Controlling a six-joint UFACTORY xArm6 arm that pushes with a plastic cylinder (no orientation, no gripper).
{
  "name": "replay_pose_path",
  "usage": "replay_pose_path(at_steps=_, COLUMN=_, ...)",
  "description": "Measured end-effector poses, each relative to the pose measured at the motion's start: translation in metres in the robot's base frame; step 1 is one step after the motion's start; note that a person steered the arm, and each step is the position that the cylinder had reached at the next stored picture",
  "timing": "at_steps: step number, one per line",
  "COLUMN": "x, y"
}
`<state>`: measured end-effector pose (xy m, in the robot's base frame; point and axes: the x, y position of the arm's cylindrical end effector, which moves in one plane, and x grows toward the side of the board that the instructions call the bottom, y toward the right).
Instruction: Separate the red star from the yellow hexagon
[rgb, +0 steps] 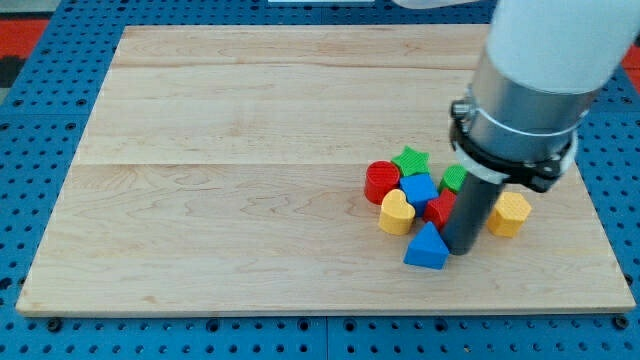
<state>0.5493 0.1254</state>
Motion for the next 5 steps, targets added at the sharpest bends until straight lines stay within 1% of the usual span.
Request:
replay_pose_path(at_steps=1, x=-0.029, y=-0.001)
replay_pose_path(at_steps=2, x=-0.046, y=0.006)
replay_pose_path(at_steps=4, x=-0.05, y=0.008)
replay_pose_path(at_steps=5, x=-0.05, y=-0.015)
